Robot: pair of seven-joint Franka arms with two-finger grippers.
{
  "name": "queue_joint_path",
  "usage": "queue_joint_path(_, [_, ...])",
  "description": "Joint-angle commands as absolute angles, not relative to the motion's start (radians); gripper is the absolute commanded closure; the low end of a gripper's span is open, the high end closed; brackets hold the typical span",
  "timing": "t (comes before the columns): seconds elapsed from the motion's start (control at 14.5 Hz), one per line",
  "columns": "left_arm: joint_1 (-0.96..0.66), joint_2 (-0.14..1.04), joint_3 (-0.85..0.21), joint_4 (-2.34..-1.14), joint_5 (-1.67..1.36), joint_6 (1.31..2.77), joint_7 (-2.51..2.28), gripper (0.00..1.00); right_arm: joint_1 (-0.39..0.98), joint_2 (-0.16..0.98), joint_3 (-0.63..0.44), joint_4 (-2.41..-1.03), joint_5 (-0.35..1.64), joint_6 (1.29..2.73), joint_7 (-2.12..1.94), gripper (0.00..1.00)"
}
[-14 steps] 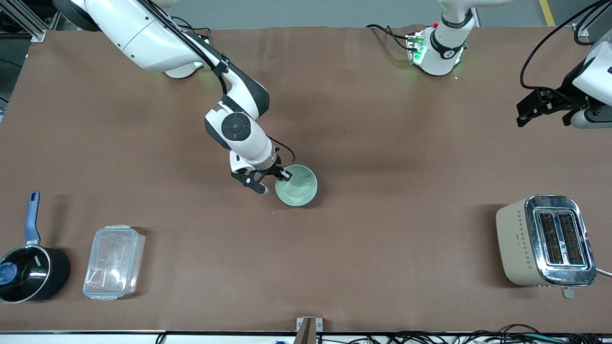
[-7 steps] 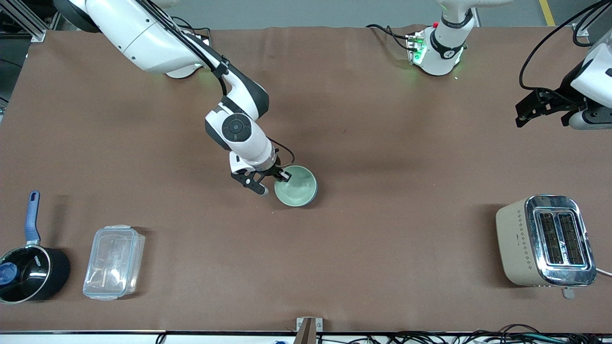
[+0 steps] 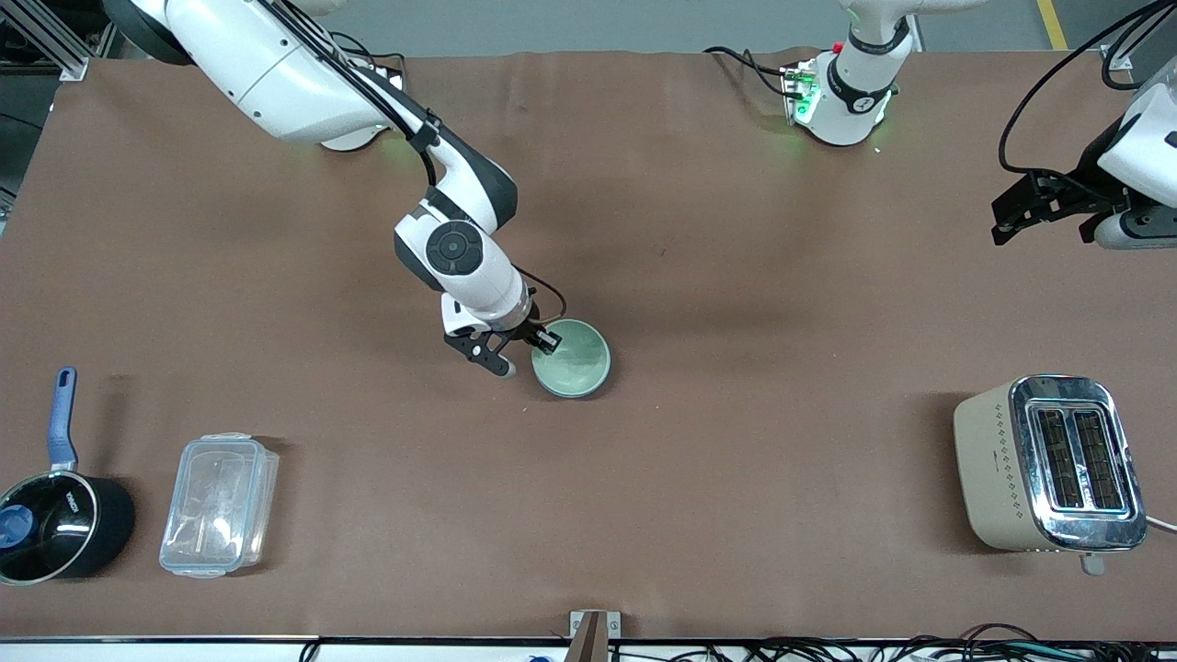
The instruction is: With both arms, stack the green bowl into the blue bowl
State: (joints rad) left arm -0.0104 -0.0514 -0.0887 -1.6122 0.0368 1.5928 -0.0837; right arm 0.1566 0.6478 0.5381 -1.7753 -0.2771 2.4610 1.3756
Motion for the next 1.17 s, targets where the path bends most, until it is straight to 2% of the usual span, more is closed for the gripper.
queue_joint_path(0.0, [-0.012, -0.061, -0.086, -1.615, 0.021, 1.591, -0.080, 0.00, 0.127, 0.554, 0.574, -1.773, -0.301, 2.383, 1.381, 0.00])
queue_joint_path(0.21, [-0.014, -0.061, -0.087, -1.614, 0.021, 1.592, -0.081, 0.00, 0.072, 0.361, 0.581, -1.773, -0.301, 2.164, 1.184, 0.00])
queue_joint_path(0.34, [-0.015, -0.060, -0.087, -1.614, 0.021, 1.594, -0.086, 0.00, 0.042, 0.238, 0.545, -1.772, -0.298, 2.032, 1.064, 0.00])
queue_joint_path(0.48, [-0.017, -0.060, -0.087, -1.614, 0.021, 1.594, -0.091, 0.00, 0.048, 0.146, 0.432, -1.773, -0.284, 1.955, 0.975, 0.00])
queue_joint_path(0.76, [-0.017, -0.063, -0.087, -1.614, 0.021, 1.591, -0.089, 0.00, 0.044, 0.006, 0.275, -1.767, -0.154, 1.862, 0.720, 0.00])
queue_joint_path(1.1, [-0.015, -0.060, -0.087, -1.597, 0.025, 1.589, -0.071, 0.00, 0.043, -0.090, 0.028, -1.668, -0.028, 1.588, 0.280, 0.00])
